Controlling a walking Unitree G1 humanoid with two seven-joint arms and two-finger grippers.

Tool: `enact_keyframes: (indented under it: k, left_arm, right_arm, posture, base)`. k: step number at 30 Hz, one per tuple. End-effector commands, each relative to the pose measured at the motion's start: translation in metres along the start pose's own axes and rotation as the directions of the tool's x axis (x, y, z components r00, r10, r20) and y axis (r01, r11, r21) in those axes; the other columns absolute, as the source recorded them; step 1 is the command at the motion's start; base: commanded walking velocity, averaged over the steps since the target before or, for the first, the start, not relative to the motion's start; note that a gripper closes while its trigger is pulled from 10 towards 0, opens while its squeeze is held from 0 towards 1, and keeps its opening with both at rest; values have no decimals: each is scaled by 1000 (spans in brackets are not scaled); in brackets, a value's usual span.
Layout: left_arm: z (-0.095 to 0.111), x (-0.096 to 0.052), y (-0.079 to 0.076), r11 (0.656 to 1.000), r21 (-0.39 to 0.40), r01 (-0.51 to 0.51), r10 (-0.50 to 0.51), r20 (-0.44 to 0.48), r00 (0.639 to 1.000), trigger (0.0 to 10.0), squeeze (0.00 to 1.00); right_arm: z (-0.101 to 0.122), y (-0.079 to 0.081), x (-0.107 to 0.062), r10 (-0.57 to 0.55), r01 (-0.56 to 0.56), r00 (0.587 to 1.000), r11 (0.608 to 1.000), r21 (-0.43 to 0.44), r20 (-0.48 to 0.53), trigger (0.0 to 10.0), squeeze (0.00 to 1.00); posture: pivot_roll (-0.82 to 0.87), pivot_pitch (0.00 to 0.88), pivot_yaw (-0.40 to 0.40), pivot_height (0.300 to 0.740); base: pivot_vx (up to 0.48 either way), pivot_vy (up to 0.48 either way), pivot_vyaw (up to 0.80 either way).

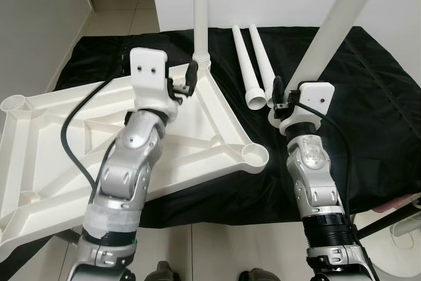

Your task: Building children table

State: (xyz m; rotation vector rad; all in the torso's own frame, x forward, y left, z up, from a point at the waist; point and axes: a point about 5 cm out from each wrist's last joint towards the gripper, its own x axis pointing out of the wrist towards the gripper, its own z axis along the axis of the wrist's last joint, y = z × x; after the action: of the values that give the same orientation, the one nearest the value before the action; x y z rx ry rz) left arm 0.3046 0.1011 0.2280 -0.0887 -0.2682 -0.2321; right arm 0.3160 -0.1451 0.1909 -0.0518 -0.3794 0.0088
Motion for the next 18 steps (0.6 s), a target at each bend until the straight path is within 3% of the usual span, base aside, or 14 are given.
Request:
enact_keyframes:
  k: [1, 9, 18]
  left_arm:
    - [-7, -5, 0, 997, -14, 77, -77, -9, 997, 10000, 0]
    - [-21, -5, 24, 998, 63, 10, -9, -23, 1000, 10000, 0]
    - [-42, -7, 26, 997, 71, -1, 11, -130, 992, 10000, 0]
  right_arm:
    - [-4, 4, -2, 18, -18, 1000, 1000, 13, -22, 10000, 0]
    - [-16, 6, -8, 51, -49, 995, 998, 25, -91, 10000, 0]
    - [-26, 2, -16, 86, -84, 989, 996, 22, -117, 10000, 0]
  posture:
    - [-55, 3, 33, 740]
    - [-52, 0, 34, 740]
    - [-52, 0, 37, 740]
  base:
    - [0, 0, 0]
    - [0, 0, 0]
    - [0, 0, 0]
